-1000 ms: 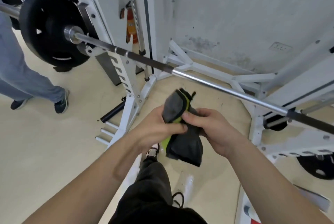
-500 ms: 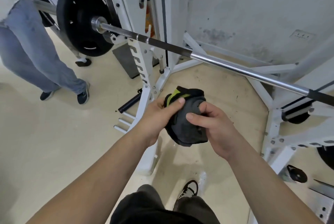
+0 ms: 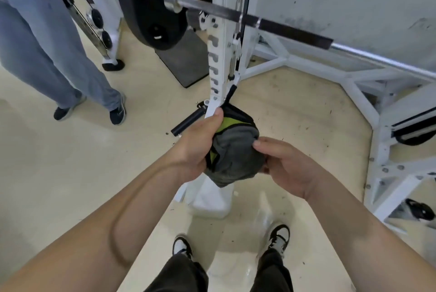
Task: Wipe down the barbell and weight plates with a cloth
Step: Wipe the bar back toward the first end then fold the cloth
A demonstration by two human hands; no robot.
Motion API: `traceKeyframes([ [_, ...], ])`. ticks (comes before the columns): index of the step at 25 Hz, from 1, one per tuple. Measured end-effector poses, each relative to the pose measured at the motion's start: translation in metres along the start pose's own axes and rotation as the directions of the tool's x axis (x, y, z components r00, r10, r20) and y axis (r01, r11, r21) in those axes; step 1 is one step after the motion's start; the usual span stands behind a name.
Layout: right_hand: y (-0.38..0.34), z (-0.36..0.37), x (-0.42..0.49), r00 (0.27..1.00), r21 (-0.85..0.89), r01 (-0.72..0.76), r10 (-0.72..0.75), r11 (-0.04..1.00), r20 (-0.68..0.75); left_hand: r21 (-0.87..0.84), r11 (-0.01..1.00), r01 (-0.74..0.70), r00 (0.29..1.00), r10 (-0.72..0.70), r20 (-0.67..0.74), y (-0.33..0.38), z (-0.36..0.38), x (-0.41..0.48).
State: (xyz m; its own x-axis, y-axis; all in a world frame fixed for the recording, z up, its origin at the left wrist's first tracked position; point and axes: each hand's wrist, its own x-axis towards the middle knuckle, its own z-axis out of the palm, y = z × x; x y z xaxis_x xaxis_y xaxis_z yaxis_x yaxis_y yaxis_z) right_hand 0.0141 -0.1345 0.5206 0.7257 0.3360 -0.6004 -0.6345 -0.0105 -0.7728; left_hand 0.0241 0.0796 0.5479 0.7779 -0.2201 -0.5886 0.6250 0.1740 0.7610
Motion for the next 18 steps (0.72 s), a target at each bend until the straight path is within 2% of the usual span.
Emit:
traceKeyframes([
  [3, 0.027, 0.032, 0.030, 0.983, 0.177, 0.107, -0.077, 0.978, -0.167, 0.155, 0.981, -0.118, 0.975, 0.085, 0.205, -0.022, -0.052, 0.009],
  [5, 0.048, 0.045, 0.049, 0.941, 0.237, 0.127, -0.041, 0.963, -0.337, 0.246, 0.957, -0.152, 0.947, 0.070, 0.312, -0.047, -0.078, 0.018],
  [7, 0.069, 0.051, 0.067, 0.901, 0.233, 0.113, -0.001, 0.966, -0.434, 0.287, 0.943, -0.169, 0.966, 0.101, 0.237, -0.077, -0.097, 0.038],
  [11, 0.139, 0.045, 0.124, 0.898, 0.164, 0.065, 0.014, 0.984, -0.440, 0.314, 0.936, -0.156, 0.985, 0.171, -0.020, -0.148, -0.118, 0.101],
  [13, 0.188, 0.032, 0.160, 0.899, 0.101, 0.051, -0.002, 0.994, -0.439, 0.364, 0.917, -0.162, 0.982, 0.186, -0.033, -0.193, -0.126, 0.136],
  [15, 0.247, 0.017, 0.197, 0.899, 0.002, 0.041, -0.036, 0.999, -0.436, 0.475, 0.857, -0.198, 0.976, 0.219, 0.011, -0.243, -0.139, 0.170],
  [18, 0.315, -0.002, 0.246, 0.935, -0.010, -0.012, 0.008, 1.000, -0.356, 0.611, 0.761, -0.217, 0.971, 0.233, 0.054, -0.296, -0.168, 0.209],
])
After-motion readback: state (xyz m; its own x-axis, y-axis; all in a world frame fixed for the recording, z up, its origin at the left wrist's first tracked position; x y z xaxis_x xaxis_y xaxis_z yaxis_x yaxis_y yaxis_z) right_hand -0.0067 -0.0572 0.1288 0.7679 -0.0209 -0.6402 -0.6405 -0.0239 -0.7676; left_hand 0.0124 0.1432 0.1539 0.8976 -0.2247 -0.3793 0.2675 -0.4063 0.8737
